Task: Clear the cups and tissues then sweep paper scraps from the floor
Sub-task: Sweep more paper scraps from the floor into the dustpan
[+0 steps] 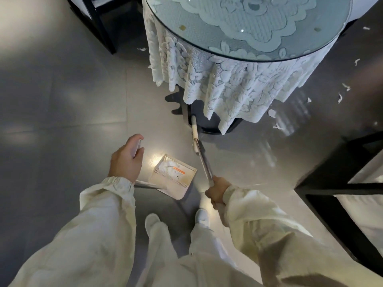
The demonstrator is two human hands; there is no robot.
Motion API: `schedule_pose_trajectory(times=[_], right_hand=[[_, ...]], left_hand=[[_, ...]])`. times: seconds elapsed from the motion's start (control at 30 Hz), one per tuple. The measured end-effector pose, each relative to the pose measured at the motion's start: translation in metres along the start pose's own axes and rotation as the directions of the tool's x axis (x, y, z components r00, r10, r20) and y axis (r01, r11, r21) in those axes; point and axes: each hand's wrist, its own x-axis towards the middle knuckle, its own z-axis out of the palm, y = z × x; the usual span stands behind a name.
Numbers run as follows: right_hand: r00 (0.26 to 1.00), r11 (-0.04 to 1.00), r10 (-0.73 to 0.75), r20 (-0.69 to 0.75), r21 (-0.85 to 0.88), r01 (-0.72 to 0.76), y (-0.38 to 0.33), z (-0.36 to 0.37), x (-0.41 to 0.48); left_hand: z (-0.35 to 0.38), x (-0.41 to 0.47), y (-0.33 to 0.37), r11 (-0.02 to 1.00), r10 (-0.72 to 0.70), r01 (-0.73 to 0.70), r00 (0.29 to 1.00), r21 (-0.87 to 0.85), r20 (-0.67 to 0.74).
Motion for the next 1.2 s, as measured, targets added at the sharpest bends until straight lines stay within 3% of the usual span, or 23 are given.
schedule_pose_trajectory(times=[0.2,0.3,0.4,0.57,0.7,0.83,1.1,1.2], right_hand=[[0.993,0.971,0.002,0.119,0.236,-0.03,-0.027,0.035,-0.05],[0.985,0.972,0.031,0.17,0.226,-0.069,-0.046,0.037,-0.075],[0.979,0.943,0.029,0.204,0.32,-0.095,-0.08,0.035,-0.094],[0.985,0.926,-0.065,0.159,0.377,0.0,-0.147,0.031,-0.109],[0.987,0.882,-0.114,0.11,0.468,0.05,-0.207,0.027,-0.091],[0.985,0.881,-0.17,0.023,0.45,0.142,-0.27,0.024,-0.056],[0.981,0.814,-0.125,-0.147,0.551,0.186,-0.382,-0.004,0.058],[0.985,0.776,-0.101,-0.139,0.609,0.166,-0.434,-0.038,0.098]], left_hand=[[-0.015,0.005,-0.005,0.998,0.056,-0.056,0.998,0.015,0.03],[-0.035,0.01,-0.023,0.987,0.126,-0.137,0.984,0.086,0.124],[-0.065,0.017,-0.047,0.966,0.178,-0.21,0.963,0.149,0.204],[-0.125,0.044,-0.088,0.978,0.134,-0.157,0.978,0.136,0.159],[-0.164,0.08,-0.11,0.991,0.083,-0.088,0.995,0.1,0.058],[-0.183,0.13,-0.121,0.997,0.068,-0.068,0.998,0.04,-0.007],[-0.201,0.293,-0.142,0.988,0.103,-0.103,0.995,0.114,0.003],[-0.212,0.362,-0.138,0.991,0.087,-0.087,0.996,0.097,0.002]])
